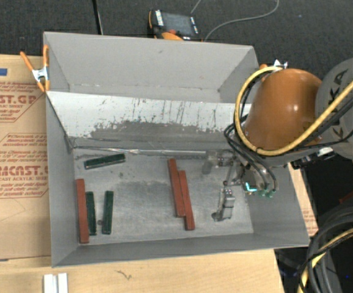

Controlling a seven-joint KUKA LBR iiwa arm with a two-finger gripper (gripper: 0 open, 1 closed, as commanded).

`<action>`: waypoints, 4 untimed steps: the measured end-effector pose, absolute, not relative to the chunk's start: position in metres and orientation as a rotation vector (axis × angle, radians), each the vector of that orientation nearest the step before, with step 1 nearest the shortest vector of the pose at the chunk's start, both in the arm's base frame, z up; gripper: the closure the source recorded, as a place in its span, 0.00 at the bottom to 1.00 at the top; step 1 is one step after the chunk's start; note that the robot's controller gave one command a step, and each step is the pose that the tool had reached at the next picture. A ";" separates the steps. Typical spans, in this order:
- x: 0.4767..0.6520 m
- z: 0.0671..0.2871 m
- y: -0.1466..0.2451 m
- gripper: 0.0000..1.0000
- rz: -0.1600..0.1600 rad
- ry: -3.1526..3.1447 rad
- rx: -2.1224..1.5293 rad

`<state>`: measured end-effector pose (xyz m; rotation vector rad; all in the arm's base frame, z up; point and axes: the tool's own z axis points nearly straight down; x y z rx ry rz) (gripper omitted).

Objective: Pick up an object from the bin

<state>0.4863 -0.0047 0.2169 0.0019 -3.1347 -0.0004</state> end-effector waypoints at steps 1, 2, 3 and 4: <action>0.532 0.068 0.053 0.00 -0.004 -2.784 1.446; 0.568 0.101 0.023 0.00 0.004 -2.727 1.571; 0.569 0.104 0.034 0.00 -0.002 -2.695 1.619; 0.580 0.069 0.030 0.00 -0.003 -2.708 1.601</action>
Offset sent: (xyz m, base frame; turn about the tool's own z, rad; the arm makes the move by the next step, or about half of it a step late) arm 0.0473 0.0575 -0.1469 -0.9568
